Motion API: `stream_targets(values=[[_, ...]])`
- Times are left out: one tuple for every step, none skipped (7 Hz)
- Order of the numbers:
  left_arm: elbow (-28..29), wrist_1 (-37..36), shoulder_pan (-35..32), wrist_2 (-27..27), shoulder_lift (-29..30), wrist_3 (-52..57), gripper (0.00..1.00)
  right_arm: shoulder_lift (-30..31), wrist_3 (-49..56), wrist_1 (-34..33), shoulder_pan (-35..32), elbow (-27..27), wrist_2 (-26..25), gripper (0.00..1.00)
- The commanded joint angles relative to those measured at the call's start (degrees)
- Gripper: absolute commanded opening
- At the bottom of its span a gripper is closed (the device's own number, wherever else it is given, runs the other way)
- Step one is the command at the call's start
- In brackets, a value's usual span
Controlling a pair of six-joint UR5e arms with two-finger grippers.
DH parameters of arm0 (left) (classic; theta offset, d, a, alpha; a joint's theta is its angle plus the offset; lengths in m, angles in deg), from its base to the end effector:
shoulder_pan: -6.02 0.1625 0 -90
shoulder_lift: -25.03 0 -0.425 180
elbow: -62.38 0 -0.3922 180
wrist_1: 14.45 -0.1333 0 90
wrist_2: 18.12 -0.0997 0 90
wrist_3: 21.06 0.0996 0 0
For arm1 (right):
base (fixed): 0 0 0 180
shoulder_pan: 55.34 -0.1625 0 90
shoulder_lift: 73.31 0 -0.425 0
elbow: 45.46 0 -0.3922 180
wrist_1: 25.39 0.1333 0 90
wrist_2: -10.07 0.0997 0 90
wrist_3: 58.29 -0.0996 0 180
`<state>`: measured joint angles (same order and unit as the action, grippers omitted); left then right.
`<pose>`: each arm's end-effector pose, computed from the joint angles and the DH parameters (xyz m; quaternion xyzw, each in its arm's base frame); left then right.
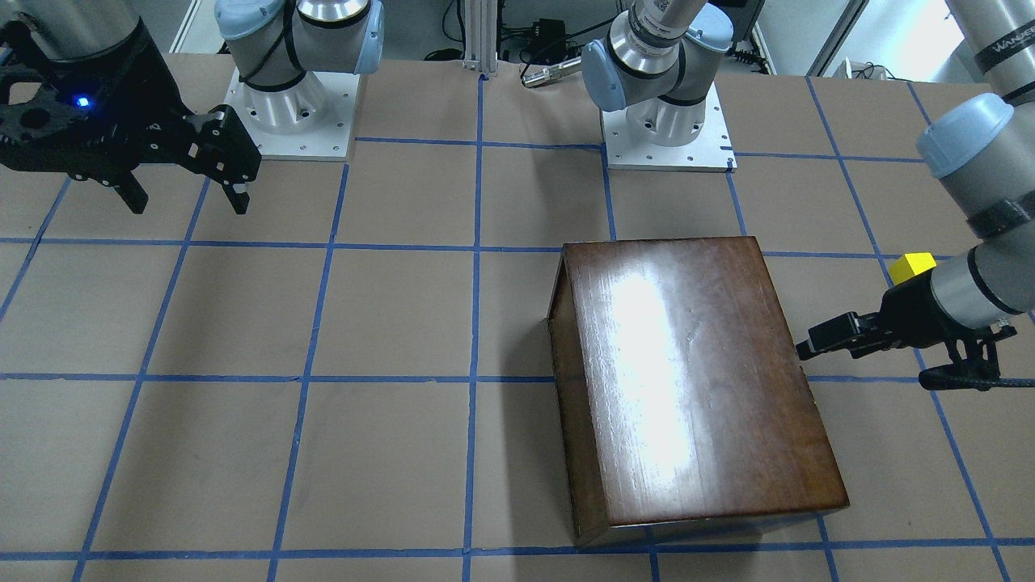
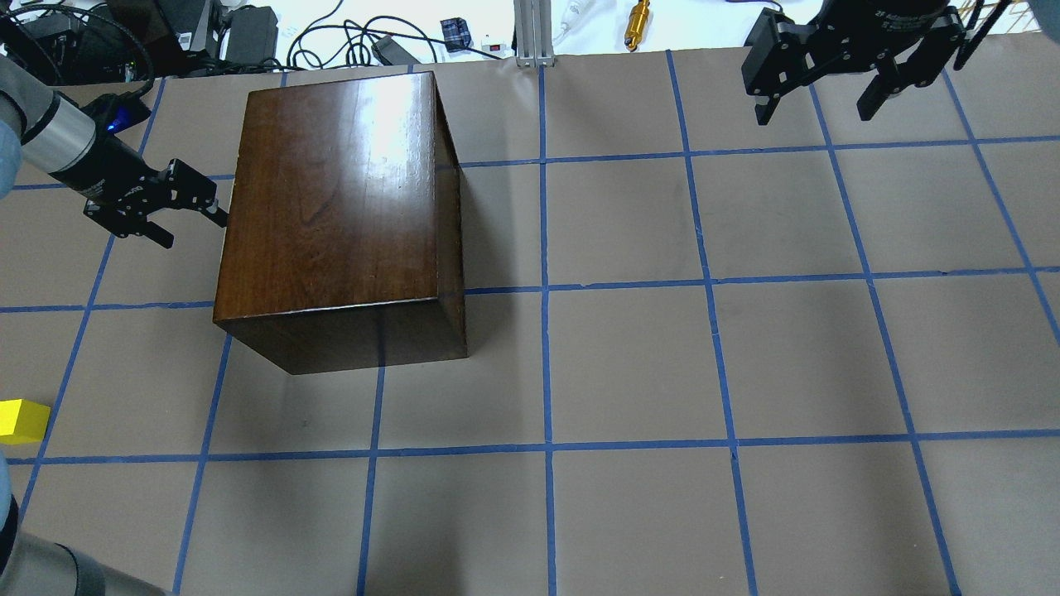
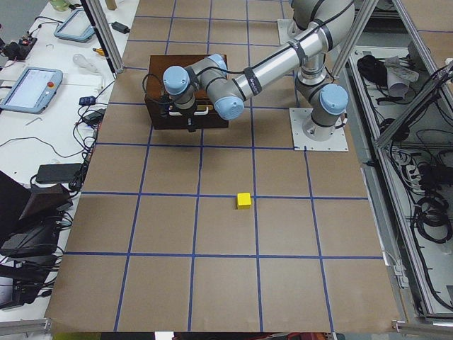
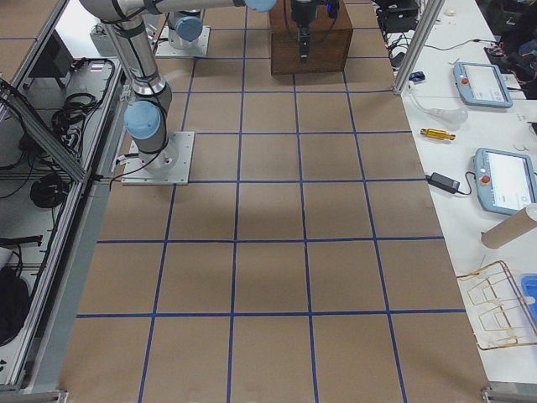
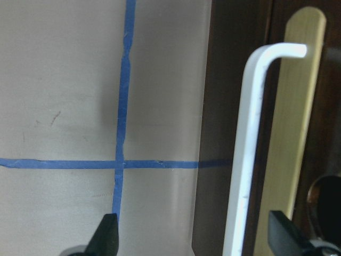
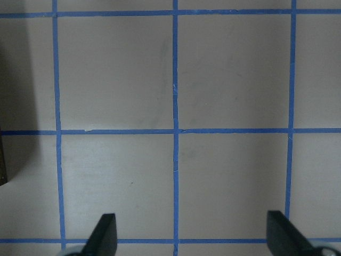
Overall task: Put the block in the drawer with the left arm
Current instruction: 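Lower the left gripper and hook the white drawer handle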
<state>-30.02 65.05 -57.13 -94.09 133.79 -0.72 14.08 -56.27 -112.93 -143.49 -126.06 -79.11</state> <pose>0.1226 -0.5909 0.3099 0.0674 -0.9860 -0.0358 0.1483 0.1180 -0.5198 0.5417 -0.0018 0.9993 -0.0380 0.0059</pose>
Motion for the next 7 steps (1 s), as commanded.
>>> stream_targets(values=[[-0.06, -0.14, 0.04, 1.17, 0.66, 0.05, 1.0, -0.03, 0.0, 0.0, 0.0, 0.0, -0.03, 1.0], [-0.06, -0.66, 0.04, 1.08, 1.01, 0.92, 1.0, -0.03, 0.0, 0.0, 0.0, 0.0, -0.03, 1.0], [-0.15, -0.84, 0.04, 1.17, 1.19, 1.27, 1.0, 0.06, 0.0, 0.0, 0.09, 0.0, 0.06, 1.0], [-0.15, -0.93, 0.04, 1.17, 1.36, 1.28, 1.0, 0.06, 0.0, 0.0, 0.09, 0.0, -0.03, 1.0], [-0.15, -0.93, 0.04, 1.17, 1.36, 1.28, 1.0, 0.06, 0.0, 0.0, 0.09, 0.0, -0.03, 1.0], [-0.41, -1.02, 0.04, 1.26, 1.54, 1.36, 1.0, -0.03, 0.0, 0.0, 0.0, 0.0, 0.06, 1.0], [-1.46, -2.85, 0.04, 1.17, 1.71, 1.36, 1.0, -0.03, 0.0, 0.0, 0.0, 0.0, -0.03, 1.0]])
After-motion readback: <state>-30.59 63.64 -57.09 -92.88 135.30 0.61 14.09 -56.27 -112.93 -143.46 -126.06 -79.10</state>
